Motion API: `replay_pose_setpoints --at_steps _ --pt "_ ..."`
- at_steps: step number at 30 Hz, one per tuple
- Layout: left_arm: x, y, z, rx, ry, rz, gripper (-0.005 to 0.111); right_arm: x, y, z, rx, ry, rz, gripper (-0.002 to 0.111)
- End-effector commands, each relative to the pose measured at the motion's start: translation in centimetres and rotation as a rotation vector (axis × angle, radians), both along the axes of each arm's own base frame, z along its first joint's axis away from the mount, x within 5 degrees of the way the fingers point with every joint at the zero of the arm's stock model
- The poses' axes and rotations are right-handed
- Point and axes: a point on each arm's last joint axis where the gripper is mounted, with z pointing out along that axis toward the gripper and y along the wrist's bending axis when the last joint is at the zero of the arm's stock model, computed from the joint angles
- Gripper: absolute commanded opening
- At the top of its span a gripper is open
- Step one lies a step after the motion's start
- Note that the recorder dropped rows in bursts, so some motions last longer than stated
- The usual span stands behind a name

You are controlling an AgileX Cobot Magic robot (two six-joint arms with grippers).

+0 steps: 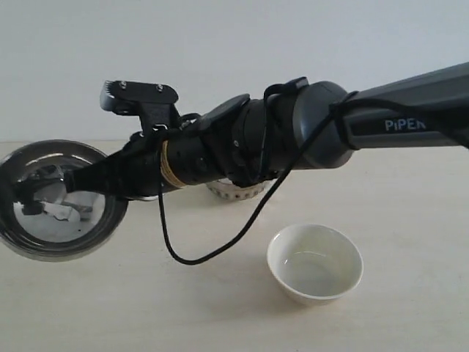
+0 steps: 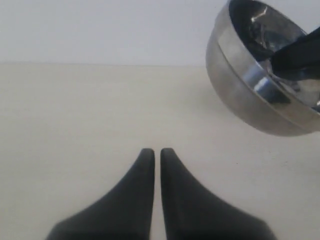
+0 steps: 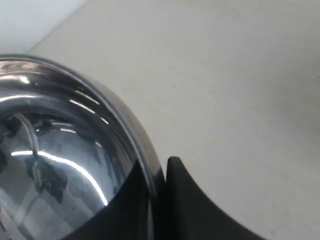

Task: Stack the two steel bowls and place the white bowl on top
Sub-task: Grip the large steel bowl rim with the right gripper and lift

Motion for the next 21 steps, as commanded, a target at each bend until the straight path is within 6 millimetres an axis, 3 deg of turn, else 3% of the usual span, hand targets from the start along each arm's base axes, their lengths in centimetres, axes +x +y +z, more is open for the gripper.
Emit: replay_pose_setpoints --at_steps 1,6,12,14,17,21 --pt "0.0 0.0 0.0 -0.005 -0.007 -0.003 0.004 1.0 -2.5 -1.3 -0.052 0.008 -0.137 0.0" --pt "0.0 0.0 0.0 -0.005 -0.007 -0.003 0.004 0.5 -3.9 -1.0 -0.092 -0.034 -0.167 0.0" --pt "0.0 0.0 0.0 -0.005 -0.007 -0.003 0.004 -1.5 -3.7 2.5 -0.156 -0.31 0.175 0.0" --pt "0.0 0.0 0.0 -0.005 -0.007 -0.003 0.004 -1.4 -4.1 3.5 -0.146 -0.325 0.122 0.0" --pt "0.0 0.0 0.0 -0.005 -0.007 -0.003 0.004 -0.3 -5.6 4.6 -0.089 -0.253 -0.162 0.0" --pt "0.0 0.0 0.0 -0.005 -0.007 -0.003 0.004 0.0 -7.7 4.3 -0.136 -0.277 -0.343 0.0"
